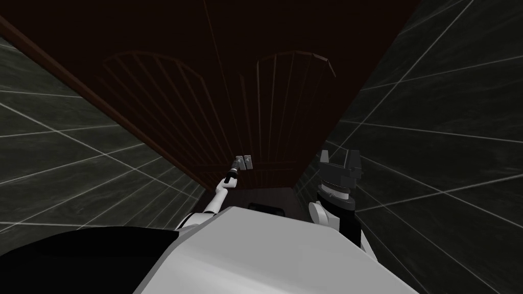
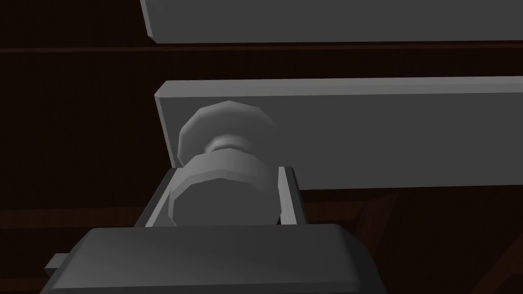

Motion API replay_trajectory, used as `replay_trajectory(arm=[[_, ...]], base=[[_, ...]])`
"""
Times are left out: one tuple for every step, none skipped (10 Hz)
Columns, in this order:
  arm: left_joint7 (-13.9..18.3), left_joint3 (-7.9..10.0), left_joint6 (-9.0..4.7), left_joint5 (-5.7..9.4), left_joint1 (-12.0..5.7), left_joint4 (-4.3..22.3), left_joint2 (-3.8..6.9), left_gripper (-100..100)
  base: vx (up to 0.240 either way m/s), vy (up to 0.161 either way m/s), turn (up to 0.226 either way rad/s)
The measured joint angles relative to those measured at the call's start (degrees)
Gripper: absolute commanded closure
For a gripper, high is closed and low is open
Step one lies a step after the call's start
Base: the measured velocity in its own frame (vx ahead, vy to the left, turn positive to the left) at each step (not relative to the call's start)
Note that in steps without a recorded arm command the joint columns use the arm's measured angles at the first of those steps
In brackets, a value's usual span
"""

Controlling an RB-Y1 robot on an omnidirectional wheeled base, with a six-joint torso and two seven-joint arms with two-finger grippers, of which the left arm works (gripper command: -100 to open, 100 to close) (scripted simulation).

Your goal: Pull the door open

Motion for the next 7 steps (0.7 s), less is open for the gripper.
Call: replay_trajectory(arm=[[0.0,-0.04,0.03,-0.01,0.05,0.0,-0.04,100],[0.0,-0.05,0.04,-0.01,0.08,0.1,-0.05,100],[0.1,0.32,-0.11,0.08,0.26,0.2,0.47,100],[0.1,0.9,-0.5,0.18,0.62,1.2,1.0,-100],[0.2,1.05,-0.42,0.23,0.92,1.2,1.31,-100],[0.3,0.96,-0.23,0.24,1.08,1.0,1.46,-100],[0.4,0.73,-0.04,0.21,1.15,0.6,1.43,-100]], base=[[0.0,0.0,0.0],[-0.155,0.083,0.135],[-0.22,0.117,0.154],[-0.193,0.073,0.088],[-0.179,0.008,0.013],[-0.182,-0.063,-0.023],[-0.195,-0.061,-0.035]])
